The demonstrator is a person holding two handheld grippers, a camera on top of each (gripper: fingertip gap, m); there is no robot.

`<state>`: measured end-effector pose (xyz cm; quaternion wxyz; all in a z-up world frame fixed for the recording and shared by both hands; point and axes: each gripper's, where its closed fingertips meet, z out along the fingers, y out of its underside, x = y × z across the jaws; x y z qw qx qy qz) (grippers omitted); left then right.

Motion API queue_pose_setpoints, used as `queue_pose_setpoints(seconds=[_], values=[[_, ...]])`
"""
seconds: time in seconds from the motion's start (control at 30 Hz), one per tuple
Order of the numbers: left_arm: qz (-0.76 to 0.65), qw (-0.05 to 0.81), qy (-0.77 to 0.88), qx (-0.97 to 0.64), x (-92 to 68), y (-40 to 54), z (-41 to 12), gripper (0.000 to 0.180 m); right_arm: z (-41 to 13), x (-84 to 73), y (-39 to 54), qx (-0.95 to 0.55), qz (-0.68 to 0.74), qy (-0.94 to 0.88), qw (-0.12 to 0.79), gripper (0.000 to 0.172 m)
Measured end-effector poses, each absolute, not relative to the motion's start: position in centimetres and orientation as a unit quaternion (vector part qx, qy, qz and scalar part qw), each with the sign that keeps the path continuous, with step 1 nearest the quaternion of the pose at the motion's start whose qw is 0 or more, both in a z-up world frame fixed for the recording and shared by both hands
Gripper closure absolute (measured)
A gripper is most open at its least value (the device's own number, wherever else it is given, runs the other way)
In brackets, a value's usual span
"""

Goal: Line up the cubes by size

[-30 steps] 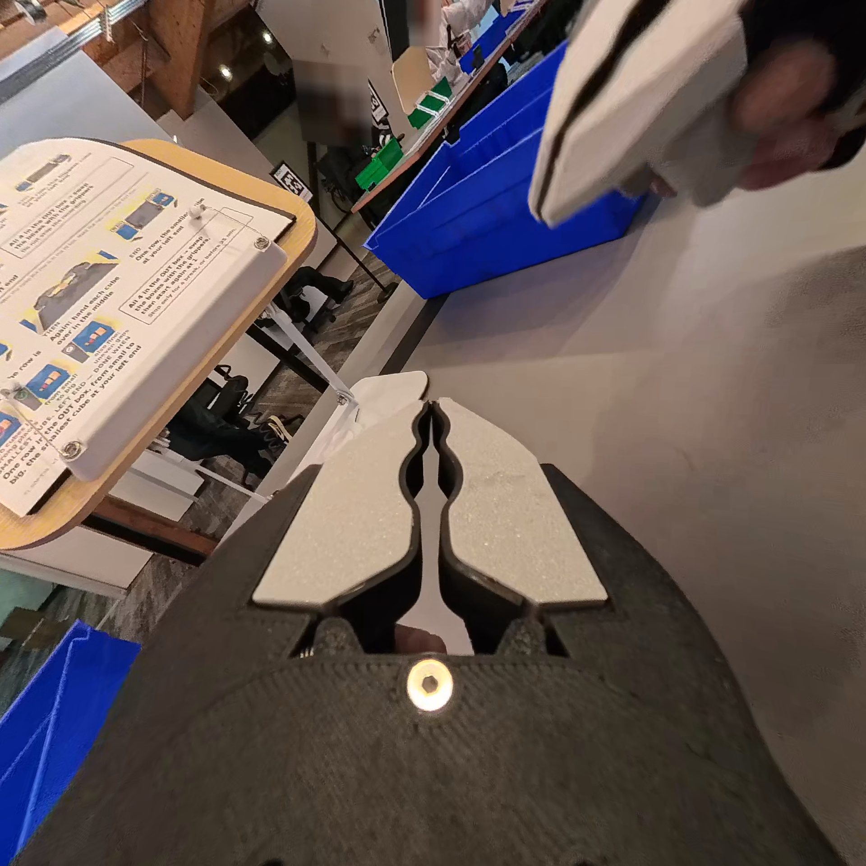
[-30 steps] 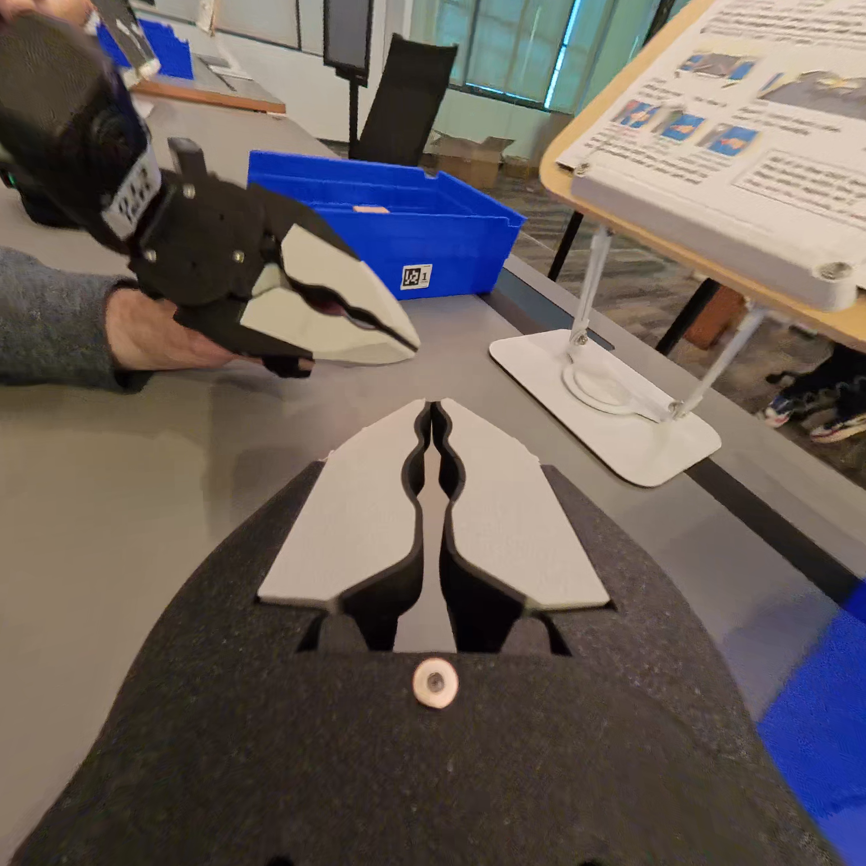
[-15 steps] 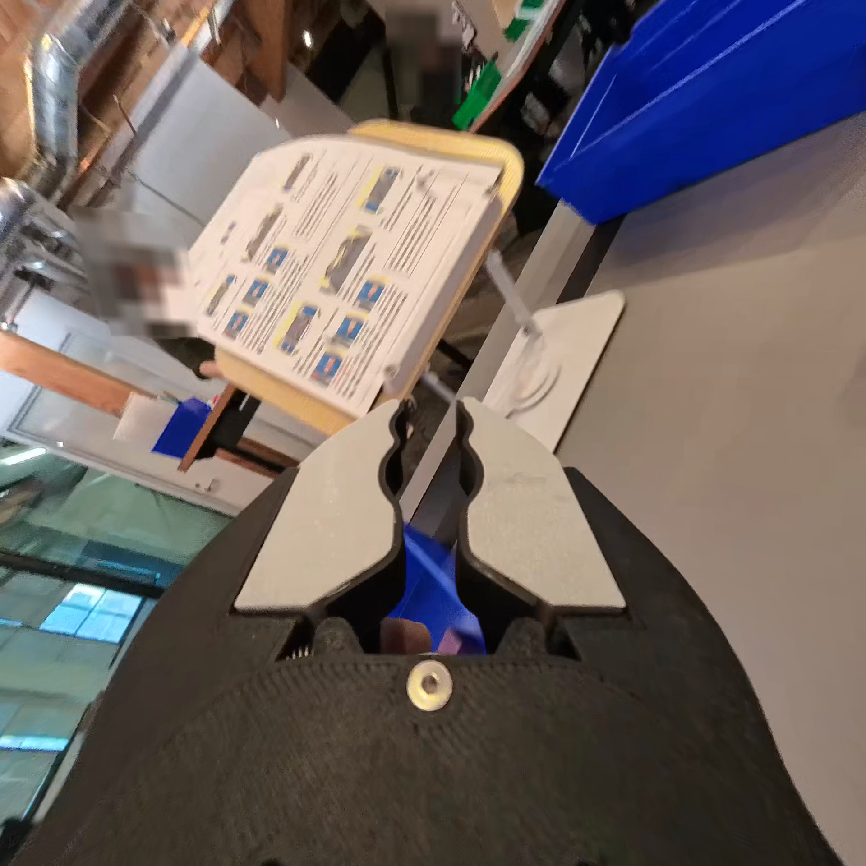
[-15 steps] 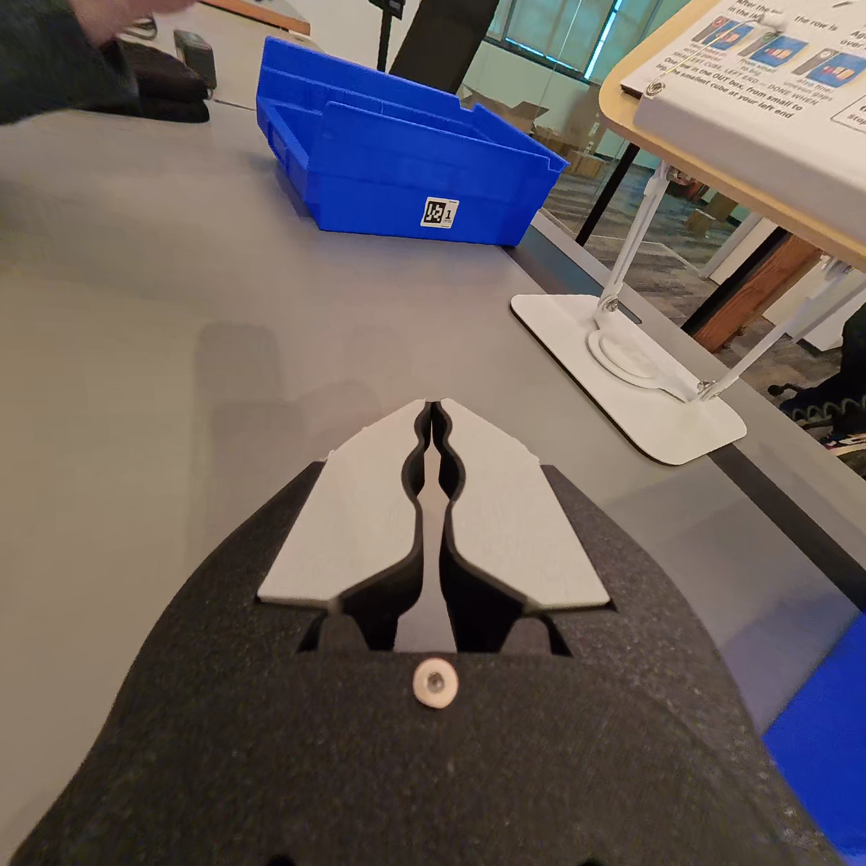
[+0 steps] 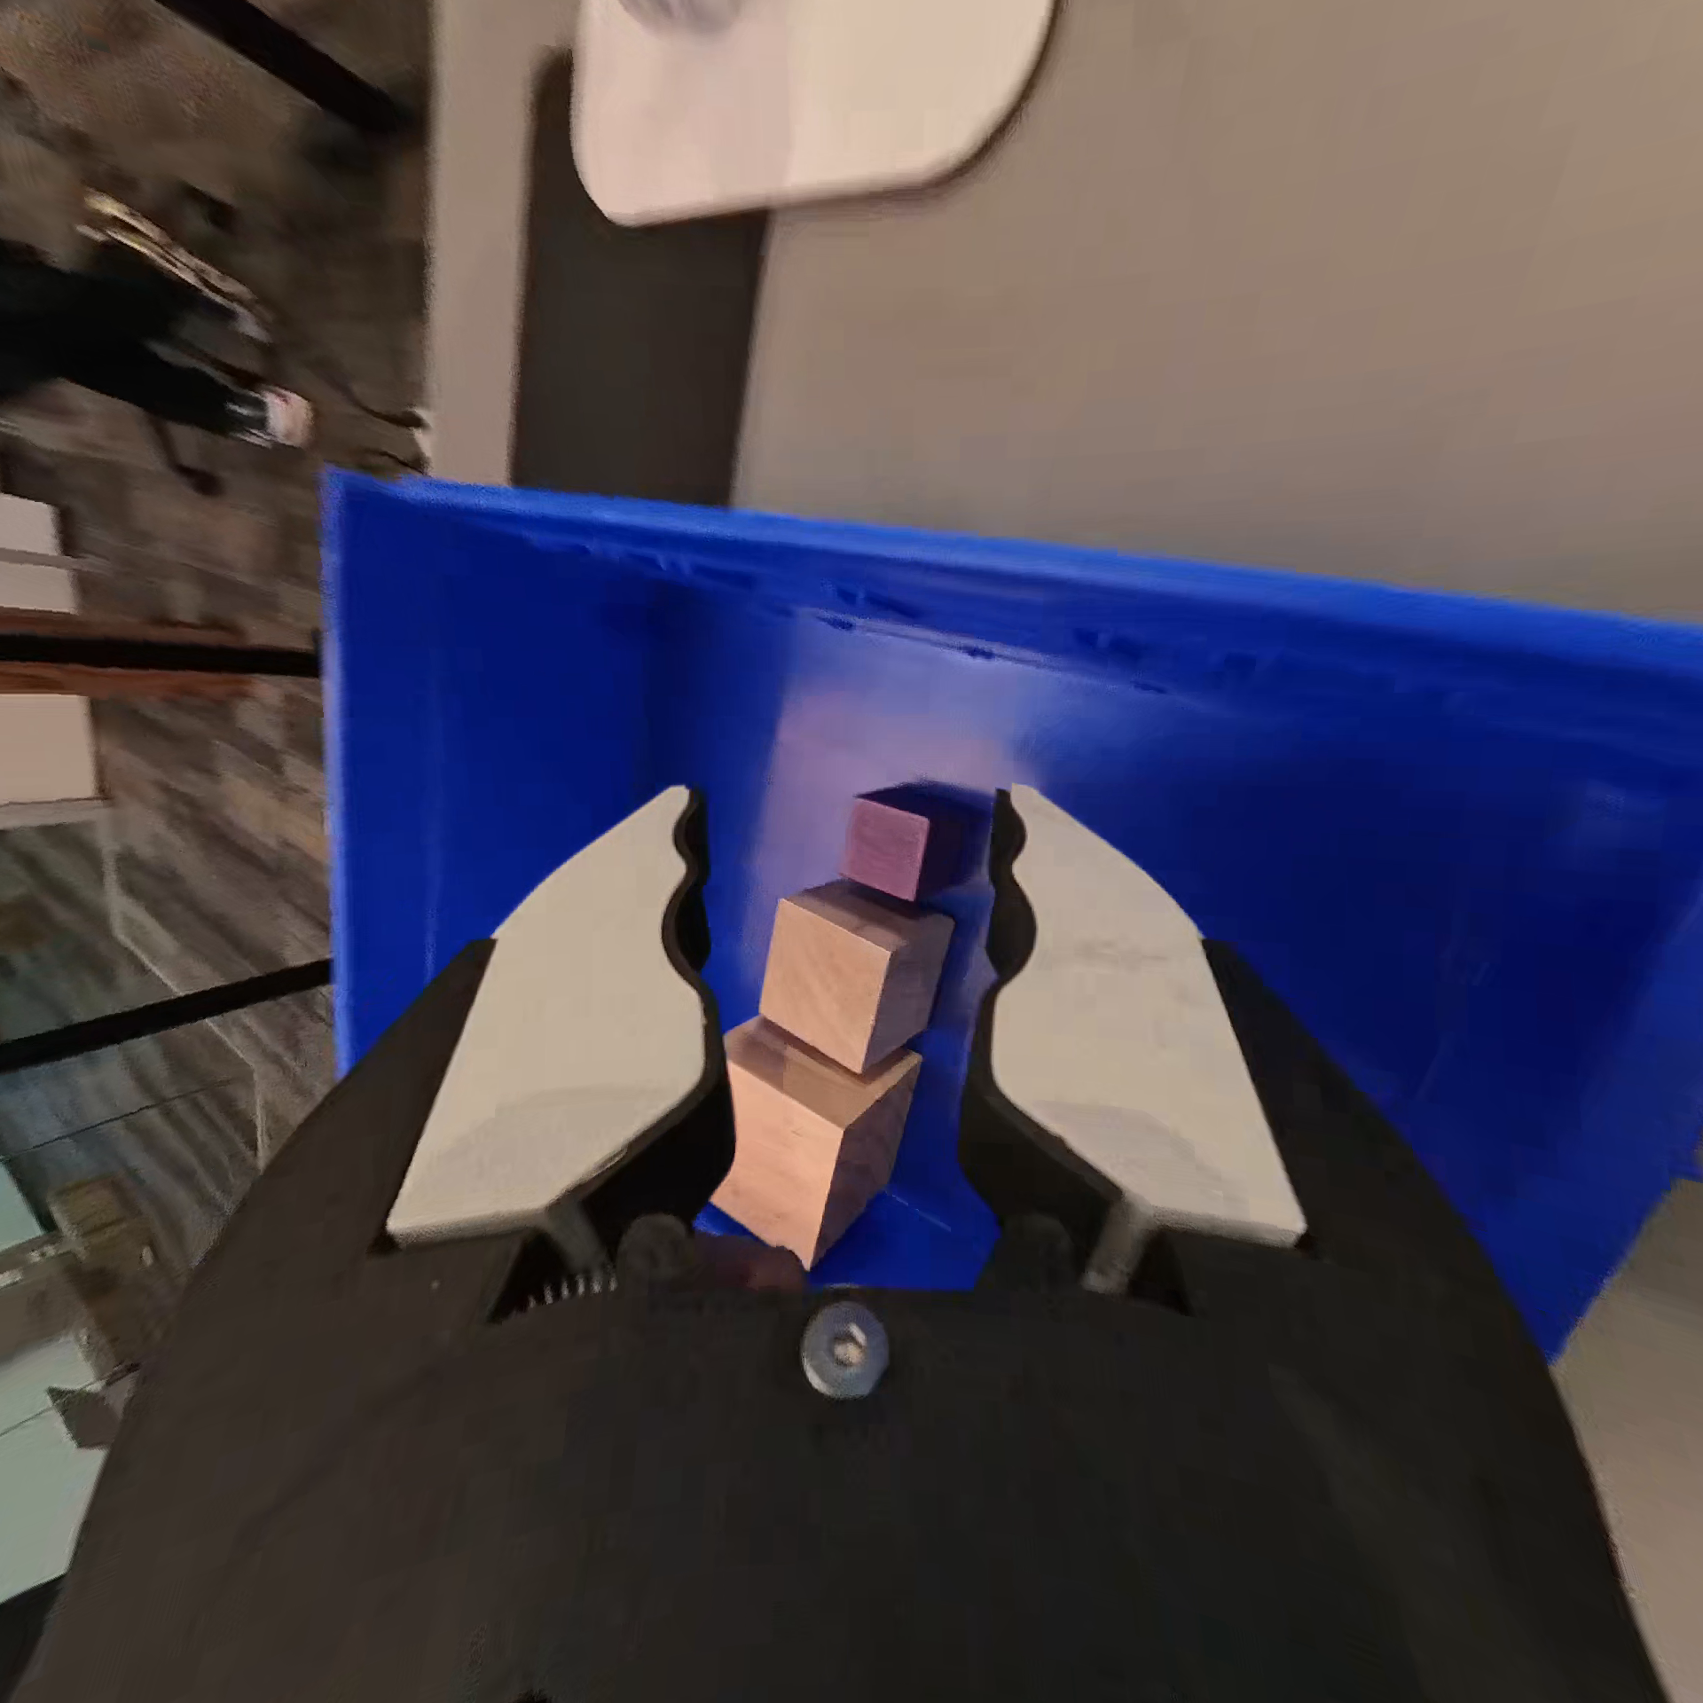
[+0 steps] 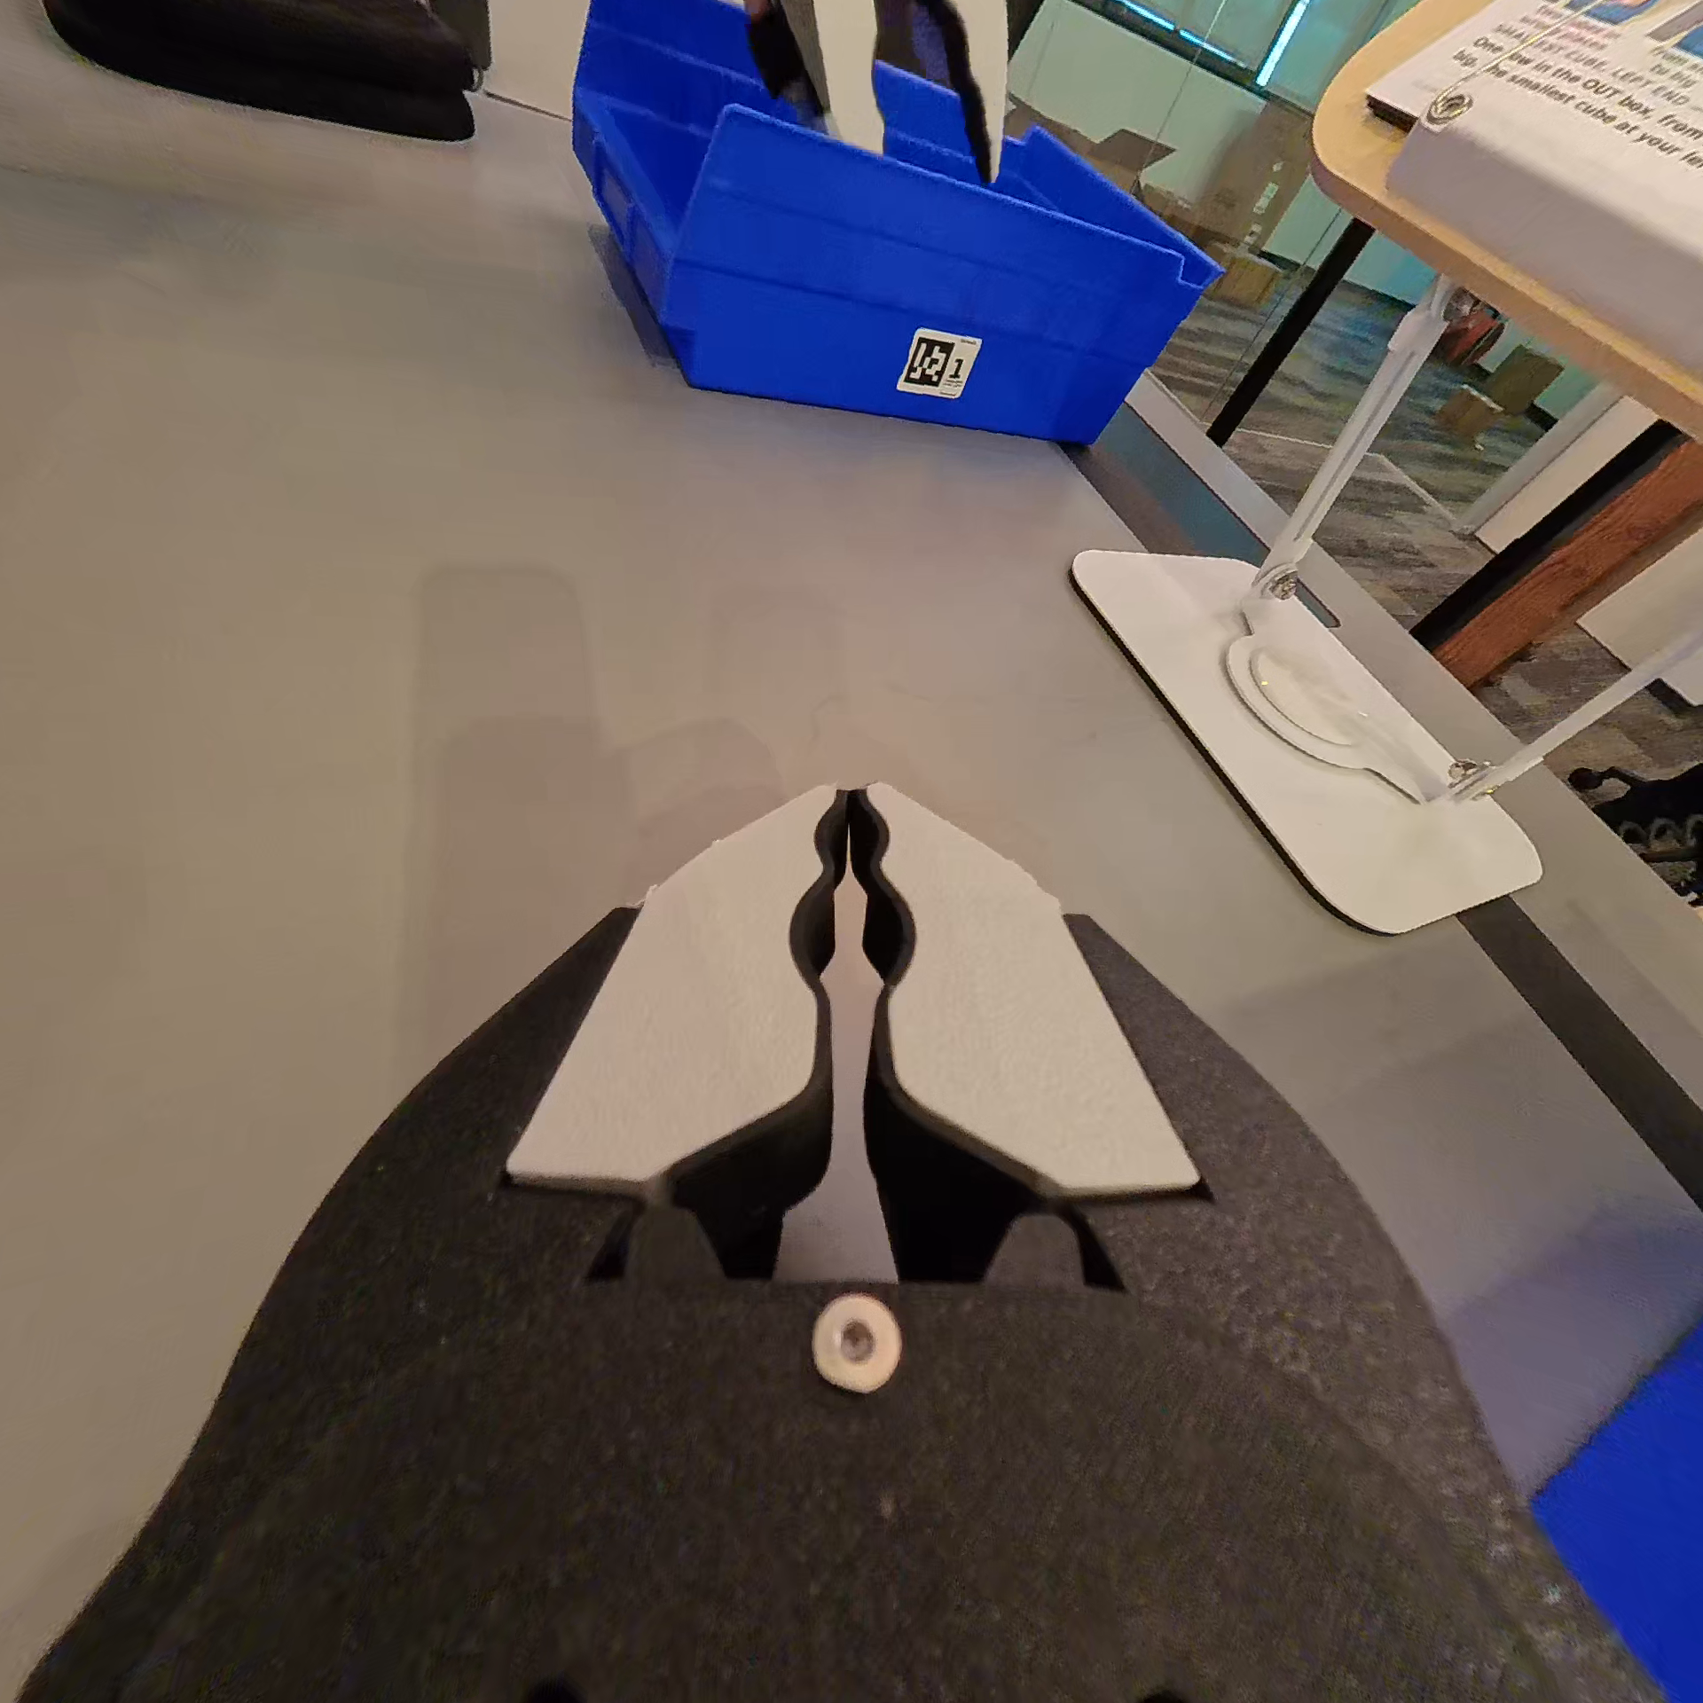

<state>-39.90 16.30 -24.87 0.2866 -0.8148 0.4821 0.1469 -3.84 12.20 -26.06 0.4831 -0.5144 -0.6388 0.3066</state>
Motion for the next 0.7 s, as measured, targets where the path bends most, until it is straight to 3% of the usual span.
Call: queue_pose_setpoints(seconds=[0.3, 0.5, 0.7], values=[[0.138, 0.13, 0.515, -0.836, -42.7, 16.8, -31.2, 0.126, -26.2, -3.9, 12.0, -0.51, 0.309, -0.645, 0.478, 0.172], [0.128, 0.089, 0.515, -0.843, -43.2, 16.6, -31.6, 0.147, -26.2, -3.9, 11.9, -0.507, 0.309, -0.649, 0.476, 0.172], [0.104, 0.081, 0.503, -0.854, -43.3, 16.7, -31.7, 0.149, -26.4, -3.9, 11.8, -0.505, 0.306, -0.652, 0.475, 0.172]])
